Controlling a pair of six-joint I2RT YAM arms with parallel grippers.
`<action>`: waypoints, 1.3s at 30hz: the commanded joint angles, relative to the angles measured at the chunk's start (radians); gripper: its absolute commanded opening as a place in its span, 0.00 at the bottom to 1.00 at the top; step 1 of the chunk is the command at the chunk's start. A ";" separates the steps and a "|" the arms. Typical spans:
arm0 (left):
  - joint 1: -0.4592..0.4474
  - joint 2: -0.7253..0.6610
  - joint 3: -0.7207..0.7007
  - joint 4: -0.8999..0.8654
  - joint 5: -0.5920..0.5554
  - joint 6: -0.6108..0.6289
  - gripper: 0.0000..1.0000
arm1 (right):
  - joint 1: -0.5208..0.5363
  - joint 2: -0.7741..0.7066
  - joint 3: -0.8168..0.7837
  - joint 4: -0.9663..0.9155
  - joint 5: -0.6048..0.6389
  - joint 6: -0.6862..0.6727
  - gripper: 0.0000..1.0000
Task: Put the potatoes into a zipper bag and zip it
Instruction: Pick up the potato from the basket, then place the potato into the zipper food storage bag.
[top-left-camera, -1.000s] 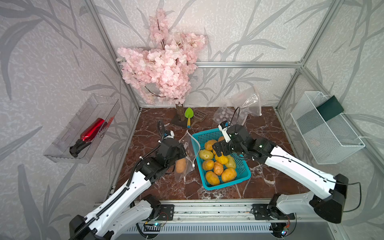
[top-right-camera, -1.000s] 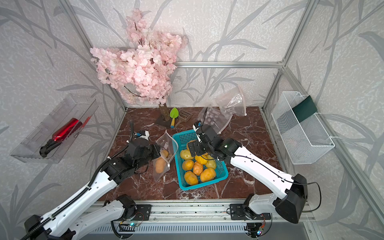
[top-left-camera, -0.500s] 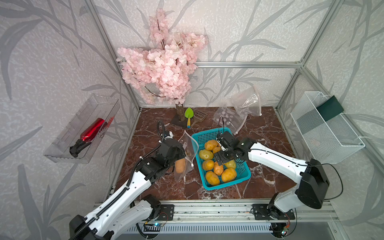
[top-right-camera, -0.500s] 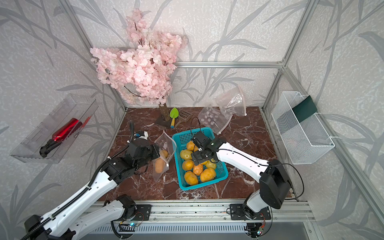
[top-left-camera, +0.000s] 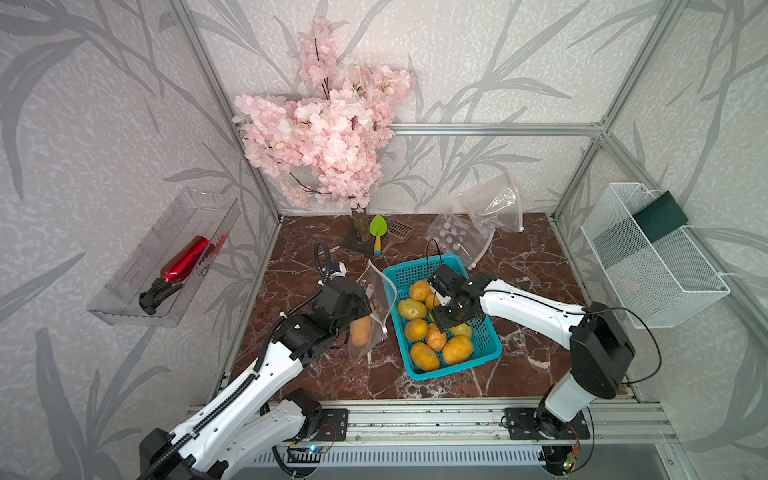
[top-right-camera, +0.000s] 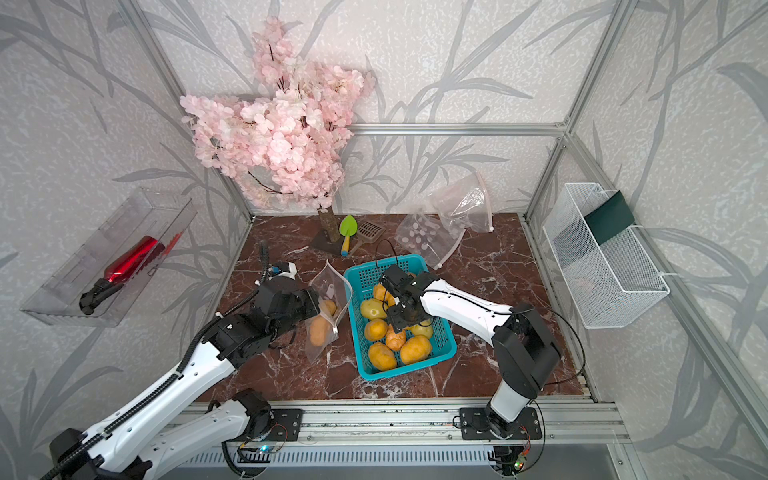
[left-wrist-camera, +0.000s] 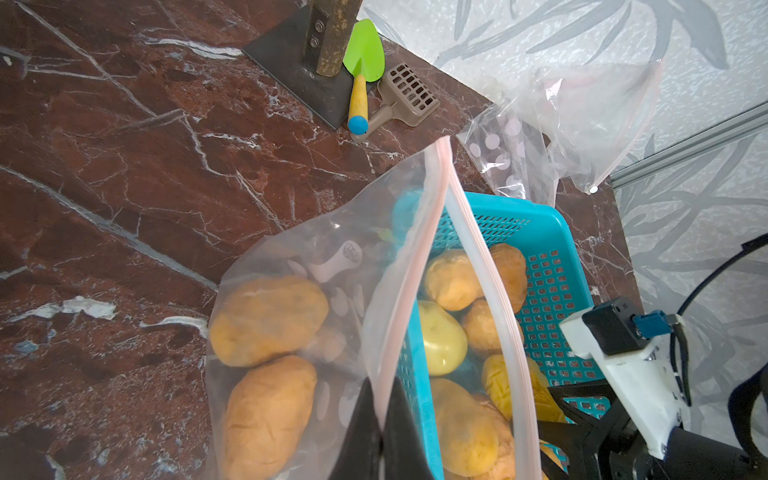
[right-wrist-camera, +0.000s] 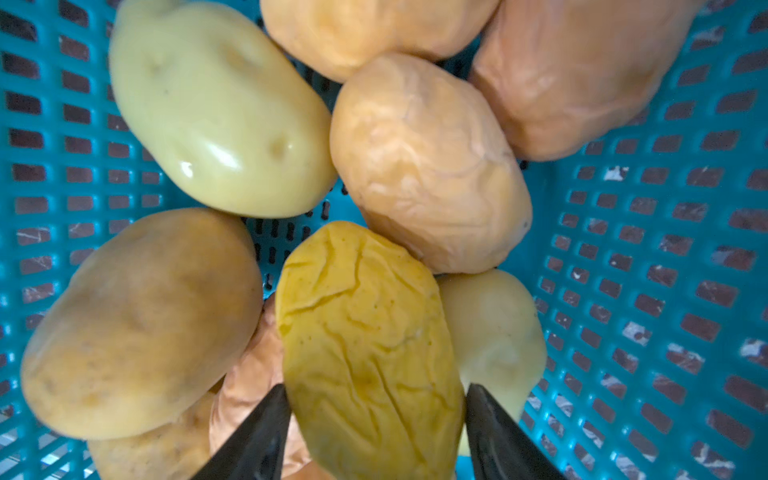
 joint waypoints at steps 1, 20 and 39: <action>-0.003 -0.002 0.013 0.000 -0.034 0.003 0.00 | -0.008 0.005 0.023 -0.018 0.003 0.007 0.56; -0.004 0.030 0.034 0.017 0.023 0.036 0.00 | -0.014 -0.269 -0.059 0.060 0.043 -0.010 0.29; -0.033 0.004 0.027 0.082 0.150 0.100 0.00 | 0.139 -0.265 0.100 0.327 -0.220 0.062 0.20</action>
